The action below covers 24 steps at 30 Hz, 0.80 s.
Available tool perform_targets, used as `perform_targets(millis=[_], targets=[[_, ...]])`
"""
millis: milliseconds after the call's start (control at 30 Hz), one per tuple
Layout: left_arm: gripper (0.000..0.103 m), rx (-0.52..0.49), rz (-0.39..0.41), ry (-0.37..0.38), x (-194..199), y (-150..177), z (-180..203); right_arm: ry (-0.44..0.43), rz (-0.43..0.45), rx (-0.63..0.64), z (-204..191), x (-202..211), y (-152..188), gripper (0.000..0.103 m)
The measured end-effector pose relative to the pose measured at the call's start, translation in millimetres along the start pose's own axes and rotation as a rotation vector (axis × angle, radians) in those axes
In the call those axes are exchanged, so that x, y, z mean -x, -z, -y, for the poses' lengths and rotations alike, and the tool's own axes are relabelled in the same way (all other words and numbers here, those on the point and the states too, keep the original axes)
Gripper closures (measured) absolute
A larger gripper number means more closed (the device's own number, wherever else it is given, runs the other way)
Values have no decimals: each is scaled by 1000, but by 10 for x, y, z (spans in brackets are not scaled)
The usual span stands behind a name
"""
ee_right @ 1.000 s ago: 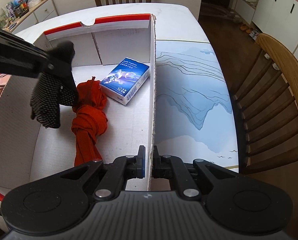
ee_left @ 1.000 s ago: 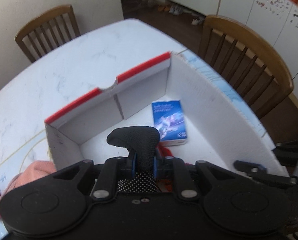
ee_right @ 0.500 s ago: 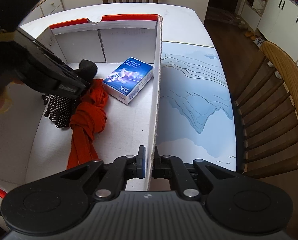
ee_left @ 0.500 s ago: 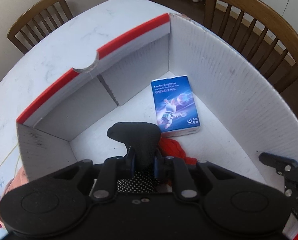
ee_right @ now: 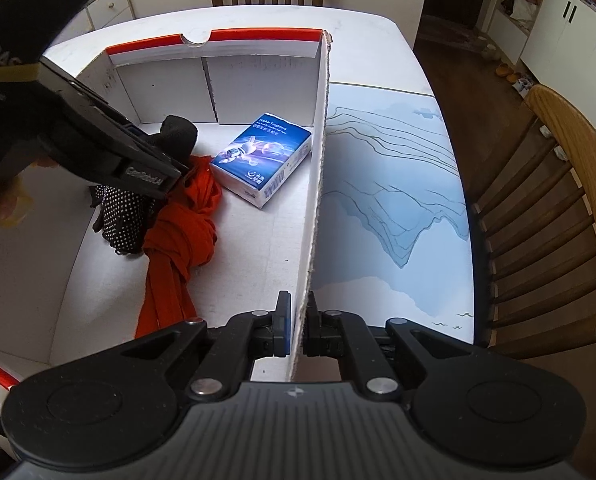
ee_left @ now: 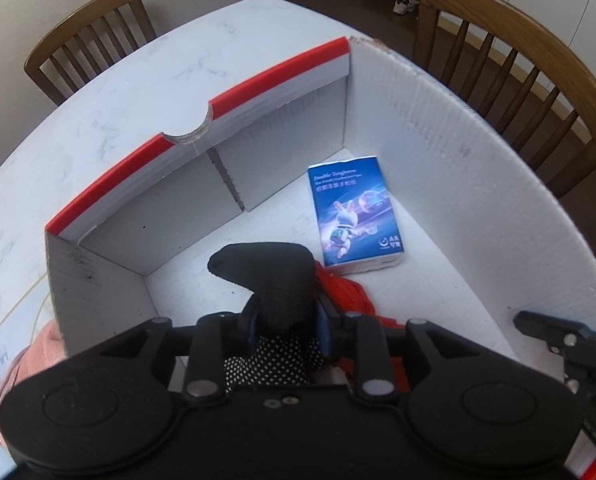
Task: Organize objects
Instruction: 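Carry the black glove with the left gripper into the box, then open the left gripper to drop the glove and withdraw toward the pink cloth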
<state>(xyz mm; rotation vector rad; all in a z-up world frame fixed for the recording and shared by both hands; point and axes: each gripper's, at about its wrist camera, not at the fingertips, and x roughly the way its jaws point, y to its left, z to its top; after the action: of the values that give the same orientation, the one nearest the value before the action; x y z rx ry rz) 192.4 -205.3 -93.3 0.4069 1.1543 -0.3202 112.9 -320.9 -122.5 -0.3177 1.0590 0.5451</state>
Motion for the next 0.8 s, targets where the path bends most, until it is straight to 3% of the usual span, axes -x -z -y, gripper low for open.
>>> perform_targets(millis=[167, 433, 800], targets=[[60, 25, 35, 17, 164, 73, -16, -9, -1, -3, 12, 6, -1, 98], [48, 58, 95, 39, 408, 132, -47, -17, -4, -10, 24, 9, 3, 98], [45, 108, 204, 88, 866, 344, -215, -13, -8, -31, 17, 18, 9, 98]])
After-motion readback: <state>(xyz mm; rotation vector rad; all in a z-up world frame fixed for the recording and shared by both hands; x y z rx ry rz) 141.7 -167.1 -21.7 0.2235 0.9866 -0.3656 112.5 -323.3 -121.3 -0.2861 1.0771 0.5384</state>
